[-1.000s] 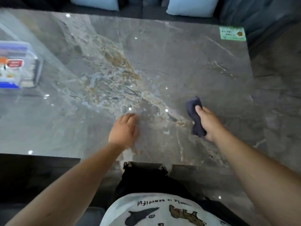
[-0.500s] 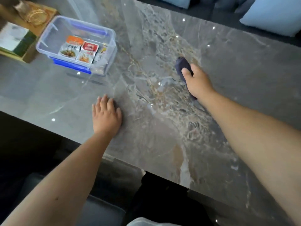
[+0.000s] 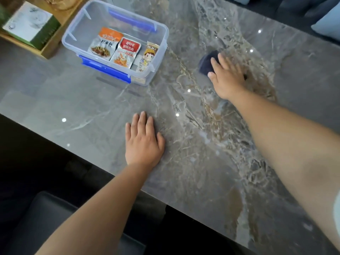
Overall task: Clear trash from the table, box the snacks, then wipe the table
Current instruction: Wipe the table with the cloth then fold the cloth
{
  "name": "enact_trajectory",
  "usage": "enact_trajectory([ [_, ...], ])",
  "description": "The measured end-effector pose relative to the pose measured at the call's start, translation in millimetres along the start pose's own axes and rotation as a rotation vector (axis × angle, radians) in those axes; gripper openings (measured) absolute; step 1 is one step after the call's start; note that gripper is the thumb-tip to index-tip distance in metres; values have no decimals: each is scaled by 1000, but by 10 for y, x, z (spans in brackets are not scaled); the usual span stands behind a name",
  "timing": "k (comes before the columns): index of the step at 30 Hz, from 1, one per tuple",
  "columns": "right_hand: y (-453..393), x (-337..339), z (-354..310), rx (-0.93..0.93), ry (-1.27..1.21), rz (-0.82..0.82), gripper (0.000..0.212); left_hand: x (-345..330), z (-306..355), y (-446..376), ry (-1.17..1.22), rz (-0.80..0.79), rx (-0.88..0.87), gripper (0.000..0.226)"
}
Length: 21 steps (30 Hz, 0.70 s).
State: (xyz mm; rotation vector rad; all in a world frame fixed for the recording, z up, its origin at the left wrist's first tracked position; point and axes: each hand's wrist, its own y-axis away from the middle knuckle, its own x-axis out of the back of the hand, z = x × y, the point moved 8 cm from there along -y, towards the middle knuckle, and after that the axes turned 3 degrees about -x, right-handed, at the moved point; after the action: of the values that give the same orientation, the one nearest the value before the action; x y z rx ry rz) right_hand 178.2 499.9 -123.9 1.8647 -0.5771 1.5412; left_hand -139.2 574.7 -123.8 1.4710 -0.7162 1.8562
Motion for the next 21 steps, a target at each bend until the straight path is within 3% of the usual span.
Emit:
enact_trajectory([
  [12,2009,-413,-902,350,-16,-46,51,46,50,-10,1,-26,4,55],
  [21,3351,-689,-1184,533,13,10,43,48,66,-12,8,-63,13,56],
])
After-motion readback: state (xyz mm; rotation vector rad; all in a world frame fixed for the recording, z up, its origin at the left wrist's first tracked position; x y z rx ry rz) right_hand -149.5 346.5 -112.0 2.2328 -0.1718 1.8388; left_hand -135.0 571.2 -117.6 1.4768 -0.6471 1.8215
